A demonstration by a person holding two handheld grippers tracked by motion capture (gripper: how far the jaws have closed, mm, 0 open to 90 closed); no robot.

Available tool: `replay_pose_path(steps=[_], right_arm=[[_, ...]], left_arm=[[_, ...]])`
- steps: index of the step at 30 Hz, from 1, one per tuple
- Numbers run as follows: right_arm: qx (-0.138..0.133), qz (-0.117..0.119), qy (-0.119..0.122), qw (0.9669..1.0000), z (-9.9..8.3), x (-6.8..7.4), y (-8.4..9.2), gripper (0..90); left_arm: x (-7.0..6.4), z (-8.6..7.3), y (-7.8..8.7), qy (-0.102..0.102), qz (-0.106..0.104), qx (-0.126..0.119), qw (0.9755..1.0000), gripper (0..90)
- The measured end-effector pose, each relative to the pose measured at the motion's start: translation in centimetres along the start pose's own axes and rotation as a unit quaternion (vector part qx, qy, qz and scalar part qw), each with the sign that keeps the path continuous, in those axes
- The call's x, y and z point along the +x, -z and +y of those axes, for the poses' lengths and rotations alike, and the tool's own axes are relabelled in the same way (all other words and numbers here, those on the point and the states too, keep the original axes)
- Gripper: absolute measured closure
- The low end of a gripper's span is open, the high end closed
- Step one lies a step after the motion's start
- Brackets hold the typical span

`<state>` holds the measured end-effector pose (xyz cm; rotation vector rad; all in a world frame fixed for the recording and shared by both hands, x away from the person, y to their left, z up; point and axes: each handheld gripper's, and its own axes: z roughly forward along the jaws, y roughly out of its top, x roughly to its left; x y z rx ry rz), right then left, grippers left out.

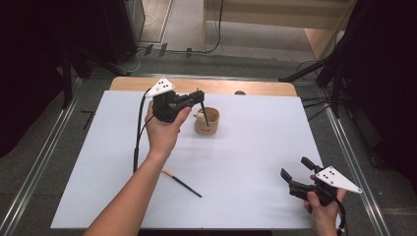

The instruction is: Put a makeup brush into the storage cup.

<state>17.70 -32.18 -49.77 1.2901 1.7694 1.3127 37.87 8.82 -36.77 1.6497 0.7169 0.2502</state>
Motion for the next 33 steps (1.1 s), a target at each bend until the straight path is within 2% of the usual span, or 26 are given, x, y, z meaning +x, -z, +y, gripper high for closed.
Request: replay_pose_path(steps=[6,10,17,21,33], right_arm=[[-0.001,0.001,-0.002,1.0,0.0,-0.1,0.1,13.2],[-0.002,0.002,-0.004,1.0,0.0,-0.2,0.1,13.2],[0.0,0.003,-0.003,1.0,-0.1,-0.1,0.0,13.2],[0.0,0.003,-0.005,1.0,-0.1,-0.3,0.0,13.2],[0.001,0.003,-0.005,1.0,-0.2,-0.3,0.0,13.3]], left_arm=[[0.2,0.4,-0.6,0.002,0.012,-0.003,0.9999,84.7],[0.4,0.4,-1.3,-0.003,0.025,-0.01,0.9996,84.6],[0.7,-0.1,-2.5,-0.014,0.05,-0.007,0.9986,84.6],[0.6,-0.4,-3.0,-0.024,0.051,0.001,0.9984,84.5],[0.8,-2.6,-4.2,-0.031,0.059,0.029,0.9974,84.4]])
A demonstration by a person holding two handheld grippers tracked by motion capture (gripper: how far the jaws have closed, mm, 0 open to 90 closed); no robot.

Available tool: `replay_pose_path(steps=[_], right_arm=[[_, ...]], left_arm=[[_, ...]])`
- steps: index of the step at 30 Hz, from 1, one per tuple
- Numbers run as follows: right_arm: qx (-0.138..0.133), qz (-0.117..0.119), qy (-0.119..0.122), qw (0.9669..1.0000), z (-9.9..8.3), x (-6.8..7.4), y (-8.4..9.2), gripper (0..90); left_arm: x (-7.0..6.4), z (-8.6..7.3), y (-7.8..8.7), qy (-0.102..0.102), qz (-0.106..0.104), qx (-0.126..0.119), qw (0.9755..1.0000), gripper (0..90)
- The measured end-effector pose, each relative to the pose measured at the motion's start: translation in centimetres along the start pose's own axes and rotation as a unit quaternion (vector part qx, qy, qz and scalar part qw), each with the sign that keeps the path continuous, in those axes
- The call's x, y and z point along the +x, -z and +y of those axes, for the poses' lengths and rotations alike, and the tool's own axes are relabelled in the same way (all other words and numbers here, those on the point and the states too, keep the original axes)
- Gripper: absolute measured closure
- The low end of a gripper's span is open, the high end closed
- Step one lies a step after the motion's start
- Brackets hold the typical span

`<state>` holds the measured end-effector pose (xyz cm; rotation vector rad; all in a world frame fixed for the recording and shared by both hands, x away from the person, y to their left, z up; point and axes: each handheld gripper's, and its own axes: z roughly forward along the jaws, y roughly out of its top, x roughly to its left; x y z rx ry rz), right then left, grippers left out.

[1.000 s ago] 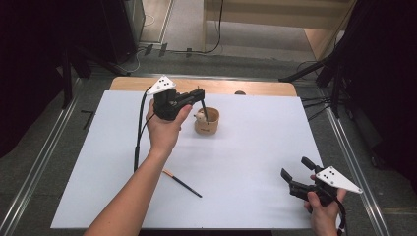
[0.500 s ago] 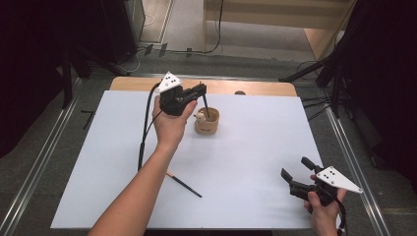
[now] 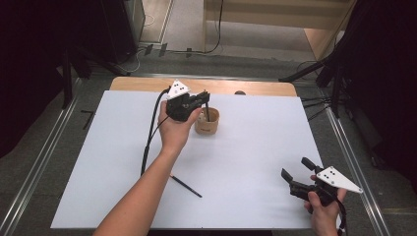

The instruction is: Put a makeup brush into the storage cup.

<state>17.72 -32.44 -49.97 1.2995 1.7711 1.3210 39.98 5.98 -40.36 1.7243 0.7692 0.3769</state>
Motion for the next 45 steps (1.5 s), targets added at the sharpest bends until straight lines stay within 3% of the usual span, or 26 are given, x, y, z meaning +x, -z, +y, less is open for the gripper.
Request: replay_pose_path(steps=[12,18,21,25,27,28,32,45], right_arm=[[0.002,0.001,-0.001,1.0,-0.1,0.0,-0.1,13.4],[0.003,0.0,-0.002,1.0,-0.1,0.1,-0.1,13.5],[0.003,0.0,0.0,1.0,-0.1,0.1,-0.1,13.5],[0.002,0.0,-0.001,1.0,-0.1,0.1,-0.1,13.5],[0.002,0.001,-0.002,1.0,-0.1,0.1,-0.1,13.5],[0.002,0.001,-0.003,1.0,-0.1,0.1,-0.1,13.5],[0.0,0.0,-0.002,1.0,0.0,0.0,-0.1,13.5],[-0.001,-0.003,-0.007,1.0,0.0,0.0,-0.2,13.5]], left_arm=[[-0.6,-1.8,-1.4,-0.019,-0.002,0.036,0.9992,84.3],[-0.8,-2.1,-1.8,-0.011,-0.015,0.052,0.9985,79.1],[-0.7,-2.0,-1.6,-0.008,-0.005,0.061,0.9981,55.7],[-0.7,-1.5,-0.5,-0.008,0.012,0.054,0.9984,16.6],[-0.7,-1.3,0.3,-0.011,0.01,0.043,0.9989,7.0],[-0.5,-1.4,0.7,-0.015,-0.003,0.041,0.999,0.6],[0.0,-1.6,2.0,0.006,0.0,0.04,0.9992,0.0],[0.9,-3.1,6.6,0.001,-0.005,0.01,0.9999,0.0]])
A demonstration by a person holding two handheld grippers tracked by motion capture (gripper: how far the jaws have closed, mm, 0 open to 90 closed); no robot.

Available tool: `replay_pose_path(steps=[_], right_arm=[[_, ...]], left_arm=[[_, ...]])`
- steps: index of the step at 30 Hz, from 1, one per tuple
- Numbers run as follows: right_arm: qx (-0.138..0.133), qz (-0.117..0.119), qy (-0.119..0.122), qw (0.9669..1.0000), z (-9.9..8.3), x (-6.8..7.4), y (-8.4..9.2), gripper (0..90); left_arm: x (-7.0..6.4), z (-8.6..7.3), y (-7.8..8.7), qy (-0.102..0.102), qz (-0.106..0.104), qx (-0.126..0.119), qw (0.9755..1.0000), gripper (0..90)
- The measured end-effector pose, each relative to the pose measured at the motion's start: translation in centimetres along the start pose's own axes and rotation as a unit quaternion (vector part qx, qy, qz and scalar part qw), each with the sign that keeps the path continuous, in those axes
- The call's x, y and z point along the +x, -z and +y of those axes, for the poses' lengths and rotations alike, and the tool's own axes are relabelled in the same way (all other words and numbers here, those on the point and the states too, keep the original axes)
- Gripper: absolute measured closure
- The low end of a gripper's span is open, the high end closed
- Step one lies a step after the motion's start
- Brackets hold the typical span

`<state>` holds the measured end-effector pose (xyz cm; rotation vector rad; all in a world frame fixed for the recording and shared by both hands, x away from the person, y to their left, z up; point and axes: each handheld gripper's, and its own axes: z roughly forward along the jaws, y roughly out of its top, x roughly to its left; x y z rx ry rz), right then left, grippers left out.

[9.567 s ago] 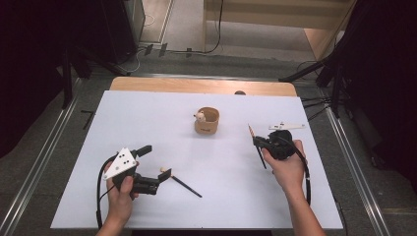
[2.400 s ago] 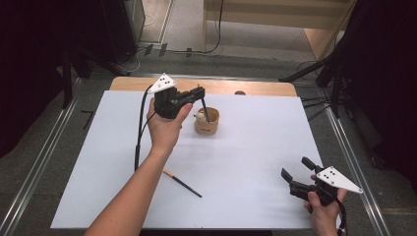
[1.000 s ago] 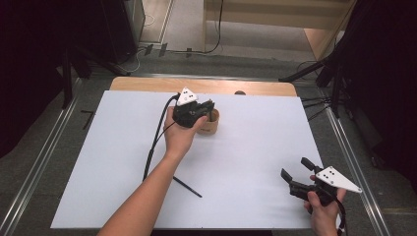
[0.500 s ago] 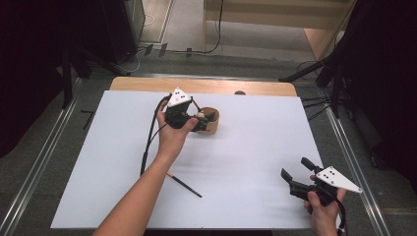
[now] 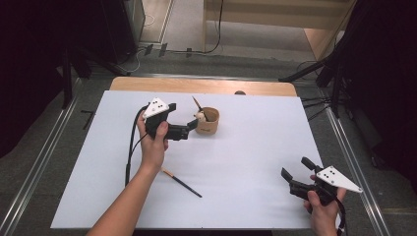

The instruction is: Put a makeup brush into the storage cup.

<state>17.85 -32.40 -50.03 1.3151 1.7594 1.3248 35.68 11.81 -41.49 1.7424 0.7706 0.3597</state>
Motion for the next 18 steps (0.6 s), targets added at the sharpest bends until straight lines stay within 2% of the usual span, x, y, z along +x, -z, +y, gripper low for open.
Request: replay_pose_path(steps=[4,7,11,18], right_arm=[[0.001,-0.001,0.0,1.0,0.0,0.0,-0.1,13.5],[0.001,-0.001,0.0,1.0,0.0,0.0,-0.1,13.5],[0.001,-0.001,0.0,1.0,0.0,0.0,-0.1,13.5],[0.002,-0.004,0.002,1.0,0.0,0.1,-0.1,13.5]], left_arm=[[-0.1,-0.4,1.1,-0.005,0.0,-0.007,1.0,0.0],[-0.2,-0.9,1.8,-0.003,-0.002,-0.005,1.0,0.0],[-0.6,-1.5,2.7,-0.012,-0.006,-0.004,0.9999,0.0],[-0.3,-3.0,4.8,-0.007,-0.001,-0.01,0.9999,0.0]])
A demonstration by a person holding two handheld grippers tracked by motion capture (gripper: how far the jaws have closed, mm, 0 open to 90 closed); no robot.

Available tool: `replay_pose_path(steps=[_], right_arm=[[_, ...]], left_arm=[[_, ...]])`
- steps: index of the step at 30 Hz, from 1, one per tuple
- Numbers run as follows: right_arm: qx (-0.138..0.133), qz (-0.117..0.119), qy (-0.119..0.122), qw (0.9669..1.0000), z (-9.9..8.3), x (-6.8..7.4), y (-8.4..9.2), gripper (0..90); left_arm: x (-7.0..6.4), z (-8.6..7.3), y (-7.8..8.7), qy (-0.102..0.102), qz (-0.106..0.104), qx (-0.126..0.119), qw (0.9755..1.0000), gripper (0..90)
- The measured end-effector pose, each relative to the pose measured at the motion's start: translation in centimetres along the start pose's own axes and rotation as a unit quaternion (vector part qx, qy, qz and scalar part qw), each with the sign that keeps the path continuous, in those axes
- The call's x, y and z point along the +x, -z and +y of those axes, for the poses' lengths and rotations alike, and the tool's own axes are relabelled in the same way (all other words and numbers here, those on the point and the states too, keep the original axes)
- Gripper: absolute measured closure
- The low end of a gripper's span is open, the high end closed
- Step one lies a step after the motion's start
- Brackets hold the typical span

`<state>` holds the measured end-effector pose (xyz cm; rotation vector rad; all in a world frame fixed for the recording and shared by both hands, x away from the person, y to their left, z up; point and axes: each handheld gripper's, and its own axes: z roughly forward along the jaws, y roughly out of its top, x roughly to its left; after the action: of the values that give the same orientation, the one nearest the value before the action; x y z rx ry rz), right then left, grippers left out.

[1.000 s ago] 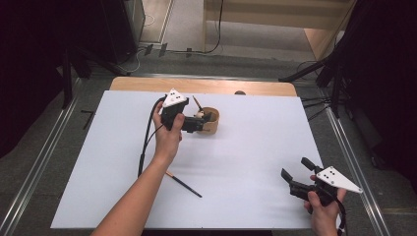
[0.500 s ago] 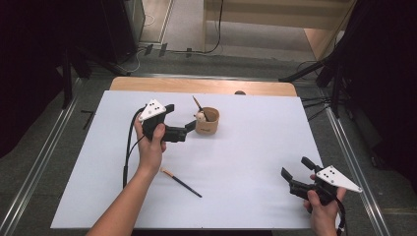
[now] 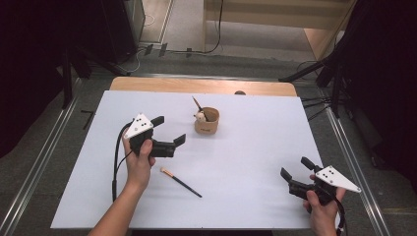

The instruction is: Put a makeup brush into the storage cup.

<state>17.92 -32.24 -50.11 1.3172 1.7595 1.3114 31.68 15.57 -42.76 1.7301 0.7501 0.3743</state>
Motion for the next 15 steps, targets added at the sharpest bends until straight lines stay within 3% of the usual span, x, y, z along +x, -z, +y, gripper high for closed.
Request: replay_pose_path(steps=[12,15], right_arm=[[0.001,-0.003,0.001,1.0,0.0,0.1,-0.1,13.5],[0.002,-0.003,0.004,1.0,-0.1,0.2,-0.1,13.5]], left_arm=[[0.9,-3.1,3.6,0.016,0.016,-0.002,0.9997,0.0],[1.0,-3.9,4.4,0.01,0.023,0.002,0.9997,0.0]])
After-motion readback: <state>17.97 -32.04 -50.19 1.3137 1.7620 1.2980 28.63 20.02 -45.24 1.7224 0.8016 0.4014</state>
